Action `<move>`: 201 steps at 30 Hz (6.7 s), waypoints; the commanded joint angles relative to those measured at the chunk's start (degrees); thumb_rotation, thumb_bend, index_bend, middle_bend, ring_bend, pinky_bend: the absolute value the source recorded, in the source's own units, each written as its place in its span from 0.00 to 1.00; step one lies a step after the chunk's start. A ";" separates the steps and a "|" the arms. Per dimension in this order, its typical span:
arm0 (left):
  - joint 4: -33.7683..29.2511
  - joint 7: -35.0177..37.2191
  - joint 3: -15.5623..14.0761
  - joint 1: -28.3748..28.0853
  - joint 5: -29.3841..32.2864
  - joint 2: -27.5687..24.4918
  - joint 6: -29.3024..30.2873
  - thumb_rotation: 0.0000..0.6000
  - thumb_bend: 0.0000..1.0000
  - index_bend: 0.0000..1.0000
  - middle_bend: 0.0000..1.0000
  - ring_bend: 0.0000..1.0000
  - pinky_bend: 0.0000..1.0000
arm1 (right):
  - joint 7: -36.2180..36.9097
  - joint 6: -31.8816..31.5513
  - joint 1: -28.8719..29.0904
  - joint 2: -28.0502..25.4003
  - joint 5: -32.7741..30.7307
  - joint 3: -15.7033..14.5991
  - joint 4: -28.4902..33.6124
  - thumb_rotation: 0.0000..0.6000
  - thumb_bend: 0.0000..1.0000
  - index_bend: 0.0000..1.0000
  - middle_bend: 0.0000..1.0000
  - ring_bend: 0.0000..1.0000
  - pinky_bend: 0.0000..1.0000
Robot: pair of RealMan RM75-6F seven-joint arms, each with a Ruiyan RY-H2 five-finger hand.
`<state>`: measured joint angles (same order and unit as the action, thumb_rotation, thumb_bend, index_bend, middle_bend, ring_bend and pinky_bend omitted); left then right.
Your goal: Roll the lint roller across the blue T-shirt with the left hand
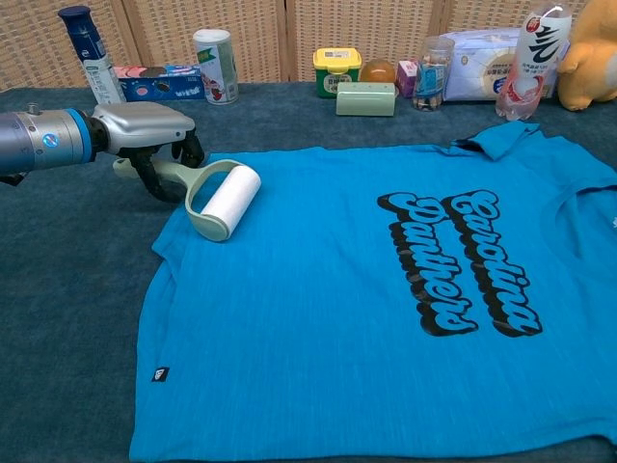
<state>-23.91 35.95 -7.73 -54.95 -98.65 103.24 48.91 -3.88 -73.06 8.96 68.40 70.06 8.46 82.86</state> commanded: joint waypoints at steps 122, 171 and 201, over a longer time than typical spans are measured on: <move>-18.25 -47.83 20.44 -3.39 29.51 5.61 -9.77 1.00 0.66 0.94 0.88 0.84 1.00 | 8.43 4.56 0.37 -3.58 -0.92 0.02 0.00 1.00 0.00 0.02 0.00 0.00 0.00; -14.49 -64.85 28.88 -17.38 45.60 16.22 -15.30 1.00 0.65 0.94 0.88 0.84 1.00 | 13.24 4.79 0.05 -5.57 -0.33 0.39 0.37 1.00 0.00 0.02 0.00 0.00 0.00; -22.14 -79.21 24.42 -14.72 57.66 10.01 -13.06 1.00 0.65 0.94 0.88 0.84 1.00 | 12.21 4.17 -0.01 -5.69 -0.02 0.14 1.45 1.00 0.00 0.03 0.00 0.00 0.00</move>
<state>-44.44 -41.92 17.49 -70.67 -42.31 114.59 34.70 8.36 -68.89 8.95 62.70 70.04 8.62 84.30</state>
